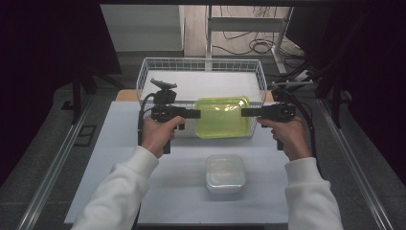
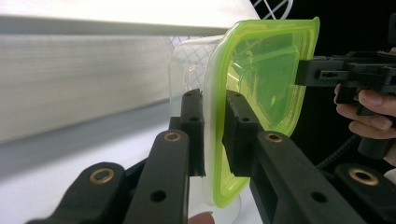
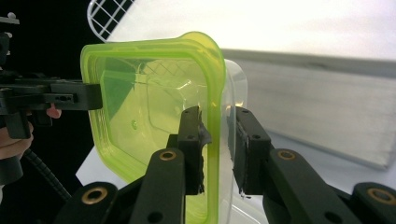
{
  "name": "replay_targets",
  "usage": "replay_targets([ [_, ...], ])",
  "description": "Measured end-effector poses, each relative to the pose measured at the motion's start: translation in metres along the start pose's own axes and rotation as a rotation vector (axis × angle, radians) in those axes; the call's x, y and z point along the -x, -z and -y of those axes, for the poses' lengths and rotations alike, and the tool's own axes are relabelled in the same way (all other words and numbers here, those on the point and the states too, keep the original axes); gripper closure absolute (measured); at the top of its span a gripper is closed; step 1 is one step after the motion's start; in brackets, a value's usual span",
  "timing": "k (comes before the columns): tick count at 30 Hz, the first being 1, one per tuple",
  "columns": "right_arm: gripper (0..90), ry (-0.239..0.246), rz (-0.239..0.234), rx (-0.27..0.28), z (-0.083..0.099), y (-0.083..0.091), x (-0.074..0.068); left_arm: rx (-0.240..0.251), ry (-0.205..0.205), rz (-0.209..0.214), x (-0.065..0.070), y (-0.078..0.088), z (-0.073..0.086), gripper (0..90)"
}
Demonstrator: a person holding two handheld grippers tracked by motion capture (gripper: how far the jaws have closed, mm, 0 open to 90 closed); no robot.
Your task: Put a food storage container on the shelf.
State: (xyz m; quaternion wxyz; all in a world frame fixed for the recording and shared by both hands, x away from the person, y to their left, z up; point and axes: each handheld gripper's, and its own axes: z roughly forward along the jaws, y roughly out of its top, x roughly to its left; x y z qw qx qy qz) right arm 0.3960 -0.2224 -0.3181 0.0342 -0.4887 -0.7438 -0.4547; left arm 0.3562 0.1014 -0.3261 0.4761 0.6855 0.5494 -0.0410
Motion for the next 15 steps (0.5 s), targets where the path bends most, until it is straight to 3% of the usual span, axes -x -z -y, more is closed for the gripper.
replay_targets([
  [6,74.3,0.006,-0.011,0.014,-0.011,-0.006,-0.010,0.018,0.003,-0.007,-0.004,0.013,-0.010,79.9],
  [15,74.9,0.010,-0.023,0.027,-0.049,-0.023,-0.018,0.034,-0.005,-0.023,-0.018,0.024,-0.044,80.0],
])
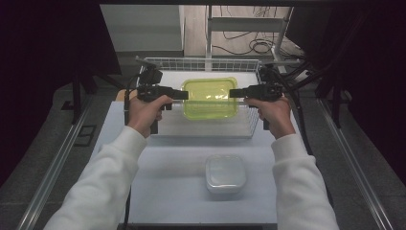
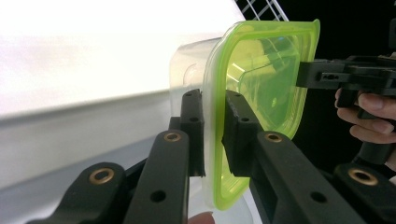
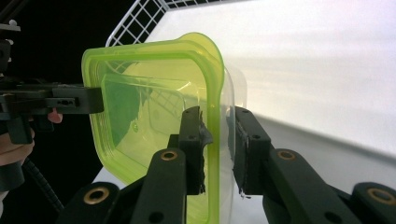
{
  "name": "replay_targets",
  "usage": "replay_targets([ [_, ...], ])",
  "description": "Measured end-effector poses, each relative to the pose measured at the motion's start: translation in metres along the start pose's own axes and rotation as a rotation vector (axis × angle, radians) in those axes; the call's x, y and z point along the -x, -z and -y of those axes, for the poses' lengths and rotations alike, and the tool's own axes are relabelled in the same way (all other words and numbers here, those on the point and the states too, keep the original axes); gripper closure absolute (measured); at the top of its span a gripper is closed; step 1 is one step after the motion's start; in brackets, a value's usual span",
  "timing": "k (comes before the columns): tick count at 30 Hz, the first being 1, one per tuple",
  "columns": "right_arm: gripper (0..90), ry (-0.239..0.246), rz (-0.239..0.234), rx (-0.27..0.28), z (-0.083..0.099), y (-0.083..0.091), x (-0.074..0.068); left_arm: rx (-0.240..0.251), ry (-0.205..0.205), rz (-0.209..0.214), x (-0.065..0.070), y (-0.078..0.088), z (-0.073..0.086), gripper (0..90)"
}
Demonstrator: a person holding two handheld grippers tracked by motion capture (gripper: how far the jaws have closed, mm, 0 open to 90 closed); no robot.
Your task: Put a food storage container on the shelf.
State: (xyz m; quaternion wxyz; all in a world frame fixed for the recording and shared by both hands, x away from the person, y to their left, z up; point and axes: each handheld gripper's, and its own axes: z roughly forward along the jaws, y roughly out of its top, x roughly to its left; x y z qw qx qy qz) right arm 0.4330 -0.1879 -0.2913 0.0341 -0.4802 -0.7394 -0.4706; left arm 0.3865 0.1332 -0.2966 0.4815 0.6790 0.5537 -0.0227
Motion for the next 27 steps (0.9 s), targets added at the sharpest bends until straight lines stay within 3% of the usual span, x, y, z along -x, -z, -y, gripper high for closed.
replay_targets([
  [8,76.2,-0.017,-0.011,-0.001,-0.019,-0.017,0.012,-0.015,0.004,-0.007,-0.017,-0.009,-0.022,80.2],
  [19,78.5,-0.022,-0.014,-0.003,-0.035,-0.026,0.016,-0.009,0.016,0.009,-0.032,-0.013,-0.039,80.4],
  [27,79.1,-0.025,0.010,-0.002,-0.046,-0.031,0.017,-0.023,0.026,0.030,-0.043,-0.021,-0.053,80.4],
])
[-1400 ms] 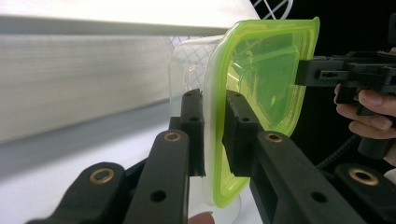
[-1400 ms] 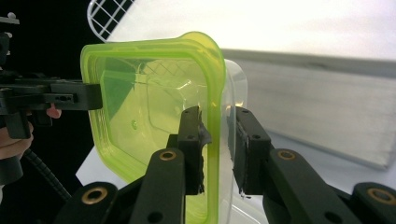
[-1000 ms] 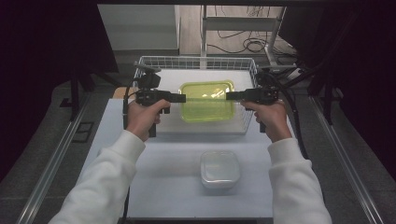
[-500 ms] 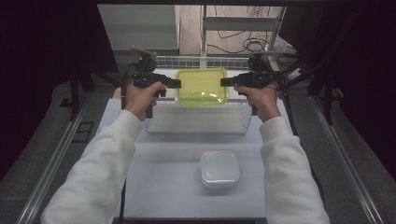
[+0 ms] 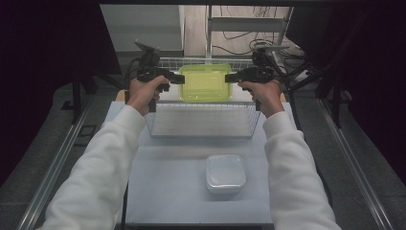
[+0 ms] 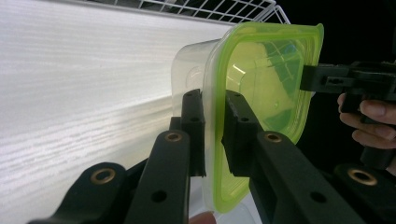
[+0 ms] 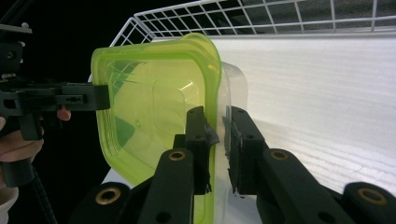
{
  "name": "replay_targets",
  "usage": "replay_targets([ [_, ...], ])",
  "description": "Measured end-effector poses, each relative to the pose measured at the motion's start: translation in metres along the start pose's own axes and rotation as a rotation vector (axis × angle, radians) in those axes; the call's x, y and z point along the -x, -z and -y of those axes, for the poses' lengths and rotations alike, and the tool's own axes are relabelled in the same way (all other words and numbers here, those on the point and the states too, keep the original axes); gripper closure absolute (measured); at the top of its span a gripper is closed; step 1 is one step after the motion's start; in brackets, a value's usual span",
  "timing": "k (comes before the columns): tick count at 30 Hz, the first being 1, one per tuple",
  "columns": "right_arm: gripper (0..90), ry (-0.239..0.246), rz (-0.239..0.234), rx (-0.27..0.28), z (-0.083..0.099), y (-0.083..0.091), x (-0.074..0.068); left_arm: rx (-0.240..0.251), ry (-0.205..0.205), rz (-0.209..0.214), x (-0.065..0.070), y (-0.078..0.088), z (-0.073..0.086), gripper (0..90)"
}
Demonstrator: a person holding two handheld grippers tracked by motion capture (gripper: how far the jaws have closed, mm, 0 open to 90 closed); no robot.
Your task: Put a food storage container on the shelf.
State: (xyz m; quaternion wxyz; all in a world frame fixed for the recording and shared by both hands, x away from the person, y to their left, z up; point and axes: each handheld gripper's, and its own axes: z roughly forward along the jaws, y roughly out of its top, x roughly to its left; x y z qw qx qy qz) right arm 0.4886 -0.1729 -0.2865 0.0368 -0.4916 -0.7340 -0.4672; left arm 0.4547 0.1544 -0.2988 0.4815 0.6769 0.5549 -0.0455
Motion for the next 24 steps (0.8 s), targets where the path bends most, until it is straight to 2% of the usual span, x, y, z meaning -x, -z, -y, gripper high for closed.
replay_targets([
  [8,79.2,-0.035,0.002,-0.015,-0.007,-0.010,0.009,-0.007,0.037,0.021,-0.012,-0.009,-0.007,80.4],
  [12,79.2,-0.061,0.000,-0.024,-0.013,-0.016,0.013,-0.020,0.037,0.007,-0.015,-0.011,-0.015,80.3],
  [13,79.1,-0.068,0.004,-0.028,-0.014,-0.016,0.014,-0.028,0.058,0.010,-0.017,-0.014,-0.019,80.3],
  [14,79.1,-0.068,0.004,-0.028,-0.014,-0.016,0.014,-0.028,0.058,0.010,-0.017,-0.014,-0.019,80.2],
  [15,79.0,-0.084,0.007,-0.038,-0.017,-0.018,0.016,-0.041,0.086,0.024,-0.022,-0.016,-0.023,80.2],
  [16,78.9,-0.093,0.006,-0.042,-0.019,-0.019,0.017,-0.049,0.096,0.028,-0.023,-0.017,-0.025,80.1],
  [17,78.9,-0.093,0.006,-0.042,-0.019,-0.019,0.017,-0.049,0.096,0.028,-0.023,-0.017,-0.025,80.0],
  [18,78.4,-0.116,0.005,-0.053,-0.022,-0.022,0.019,-0.060,0.111,0.028,-0.025,-0.018,-0.028,79.9],
  [20,77.5,-0.132,0.011,-0.071,-0.025,-0.024,0.021,-0.076,0.133,0.028,-0.029,-0.023,-0.033,79.4],
  [24,75.5,-0.164,0.021,-0.092,-0.030,-0.030,0.025,-0.076,0.160,0.037,-0.035,-0.028,-0.035,78.2],
])
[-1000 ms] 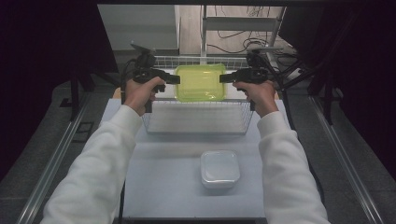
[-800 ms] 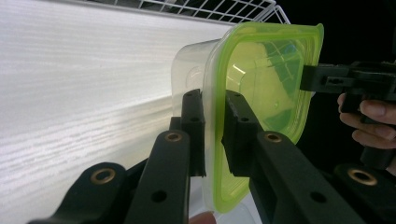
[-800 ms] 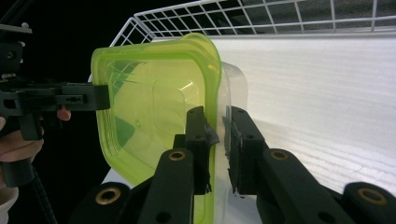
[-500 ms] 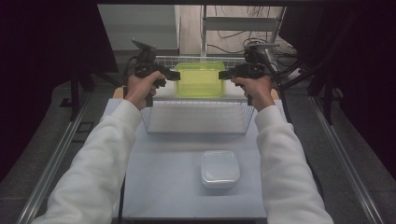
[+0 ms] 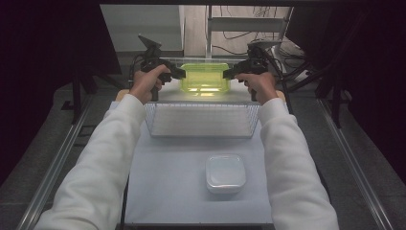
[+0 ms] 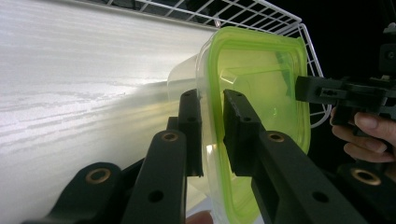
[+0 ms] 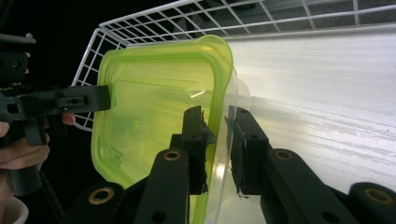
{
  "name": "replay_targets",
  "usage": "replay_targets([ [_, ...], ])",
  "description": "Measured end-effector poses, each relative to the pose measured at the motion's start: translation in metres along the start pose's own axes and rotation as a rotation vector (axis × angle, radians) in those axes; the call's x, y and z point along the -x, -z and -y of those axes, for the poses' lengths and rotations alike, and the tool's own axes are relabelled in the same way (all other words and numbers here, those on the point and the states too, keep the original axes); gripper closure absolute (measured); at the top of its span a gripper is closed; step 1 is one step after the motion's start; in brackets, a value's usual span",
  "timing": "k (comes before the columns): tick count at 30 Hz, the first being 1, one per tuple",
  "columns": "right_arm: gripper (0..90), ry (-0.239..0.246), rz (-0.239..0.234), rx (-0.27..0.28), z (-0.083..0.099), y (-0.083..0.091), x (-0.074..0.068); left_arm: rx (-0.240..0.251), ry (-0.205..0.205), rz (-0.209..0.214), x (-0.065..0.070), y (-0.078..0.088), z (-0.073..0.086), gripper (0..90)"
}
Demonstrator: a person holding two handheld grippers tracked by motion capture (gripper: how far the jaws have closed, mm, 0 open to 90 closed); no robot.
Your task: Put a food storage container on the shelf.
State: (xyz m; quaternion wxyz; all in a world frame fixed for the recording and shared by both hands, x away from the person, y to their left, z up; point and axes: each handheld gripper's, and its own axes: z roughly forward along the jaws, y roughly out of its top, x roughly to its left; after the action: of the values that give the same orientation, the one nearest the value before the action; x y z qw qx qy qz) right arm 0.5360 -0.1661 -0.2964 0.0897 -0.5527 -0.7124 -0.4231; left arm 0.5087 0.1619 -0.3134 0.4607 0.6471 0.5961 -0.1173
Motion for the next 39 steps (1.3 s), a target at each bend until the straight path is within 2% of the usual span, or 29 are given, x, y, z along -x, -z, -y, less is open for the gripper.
replay_targets([
  [1,74.3,-0.022,0.006,-0.007,-0.001,-0.003,0.001,0.000,0.017,0.007,-0.003,-0.003,-0.002,77.8],
  [3,73.8,-0.023,0.010,-0.004,-0.002,-0.004,0.002,-0.005,0.029,0.006,-0.005,-0.004,-0.003,77.6],
  [5,73.2,-0.045,0.017,-0.009,-0.002,-0.006,0.003,-0.005,0.040,0.009,-0.006,-0.006,-0.003,76.9],
  [12,72.6,-0.054,-0.002,0.010,0.000,-0.007,0.007,0.014,0.037,0.021,-0.009,-0.007,-0.001,75.9],
  [13,72.1,-0.049,-0.001,0.011,0.000,-0.007,0.008,0.016,0.028,0.017,-0.009,-0.007,-0.001,75.9],
  [15,60.8,-0.019,-0.002,0.035,0.003,-0.007,0.005,0.041,0.004,0.003,-0.005,-0.006,0.001,72.5],
  [16,60.8,-0.019,-0.002,0.035,0.003,-0.007,0.005,0.041,0.004,0.003,-0.005,-0.006,0.001,68.8],
  [17,47.8,-0.002,0.000,0.054,0.005,-0.004,0.000,0.057,-0.008,0.000,-0.002,-0.003,0.001,61.1],
  [18,47.8,-0.002,0.000,0.054,0.005,-0.004,0.000,0.067,-0.023,-0.018,0.001,-0.001,0.002,61.1],
  [19,38.7,0.027,0.010,0.090,0.007,0.003,-0.006,0.097,-0.047,-0.055,0.006,0.004,0.004,46.5],
  [20,36.5,0.047,0.022,0.102,0.008,0.006,-0.008,0.141,-0.080,-0.094,0.013,0.011,0.007,41.3],
  [21,33.3,0.060,0.033,0.109,0.010,0.010,-0.011,0.153,-0.096,-0.103,0.016,0.015,0.009,34.6],
  [22,33.3,0.060,0.033,0.109,0.010,0.010,-0.011,0.153,-0.096,-0.103,0.016,0.015,0.009,30.8],
  [23,30.8,0.075,0.042,0.121,0.012,0.013,-0.013,0.154,-0.116,-0.107,0.018,0.018,0.011,30.8],
  [25,28.3,0.112,0.049,0.157,0.016,0.021,-0.017,0.136,-0.139,-0.086,0.021,0.020,0.016,22.0],
  [26,28.3,0.112,0.049,0.157,0.016,0.021,-0.017,0.136,-0.139,-0.086,0.021,0.020,0.016,20.9],
  [28,28.0,0.119,0.048,0.162,0.019,0.024,-0.019,0.146,-0.166,-0.098,0.025,0.023,0.020,19.8],
  [30,27.9,0.143,0.050,0.169,0.022,0.029,-0.022,0.150,-0.185,-0.094,0.027,0.026,0.024,18.1],
  [31,27.9,0.162,0.050,0.180,0.025,0.033,-0.025,0.162,-0.214,-0.113,0.029,0.032,0.028,17.7],
  [33,27.8,0.172,0.047,0.182,0.026,0.037,-0.027,0.167,-0.224,-0.111,0.030,0.035,0.031,17.5],
  [35,27.2,0.207,0.052,0.189,0.031,0.043,-0.031,0.178,-0.244,-0.104,0.031,0.041,0.036,17.4],
  [36,26.9,0.239,0.044,0.194,0.036,0.050,-0.035,0.176,-0.255,-0.104,0.033,0.044,0.039,17.4],
  [37,26.8,0.252,0.040,0.193,0.040,0.054,-0.036,0.181,-0.293,-0.112,0.036,0.050,0.046,17.4],
  [39,26.8,0.271,0.037,0.193,0.043,0.057,-0.037,0.196,-0.304,-0.103,0.038,0.053,0.050,17.7],
])
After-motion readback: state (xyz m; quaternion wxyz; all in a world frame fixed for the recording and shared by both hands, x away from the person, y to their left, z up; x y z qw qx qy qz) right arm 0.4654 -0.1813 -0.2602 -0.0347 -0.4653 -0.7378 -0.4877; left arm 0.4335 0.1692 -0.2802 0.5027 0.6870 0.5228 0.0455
